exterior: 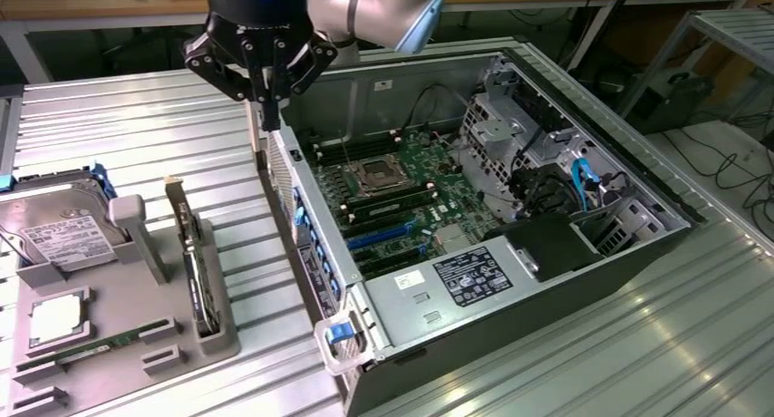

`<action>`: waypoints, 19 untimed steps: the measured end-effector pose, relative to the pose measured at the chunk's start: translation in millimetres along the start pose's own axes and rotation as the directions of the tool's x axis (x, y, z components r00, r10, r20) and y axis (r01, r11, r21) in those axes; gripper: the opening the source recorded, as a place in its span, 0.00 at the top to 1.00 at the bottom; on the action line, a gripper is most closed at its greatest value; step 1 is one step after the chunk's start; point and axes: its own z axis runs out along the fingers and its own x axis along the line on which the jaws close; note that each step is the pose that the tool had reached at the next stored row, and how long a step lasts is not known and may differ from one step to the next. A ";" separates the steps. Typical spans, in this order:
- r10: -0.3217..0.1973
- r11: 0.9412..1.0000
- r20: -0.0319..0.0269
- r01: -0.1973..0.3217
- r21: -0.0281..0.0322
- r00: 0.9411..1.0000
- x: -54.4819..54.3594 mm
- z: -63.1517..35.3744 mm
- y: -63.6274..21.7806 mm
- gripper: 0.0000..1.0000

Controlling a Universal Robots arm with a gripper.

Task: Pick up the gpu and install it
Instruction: 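Reach for the gpu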

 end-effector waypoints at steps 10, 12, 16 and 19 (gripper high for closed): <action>0.000 1.000 0.000 0.000 0.000 1.000 13.4 -0.4 -1.7 0.89; 0.000 1.000 0.000 0.000 0.000 1.000 15.9 -0.5 -2.0 0.89; 0.000 1.000 0.000 0.000 0.000 1.000 21.2 -0.6 -2.7 0.89; 0.000 1.000 0.000 0.000 0.000 1.000 25.7 -0.8 -3.3 0.89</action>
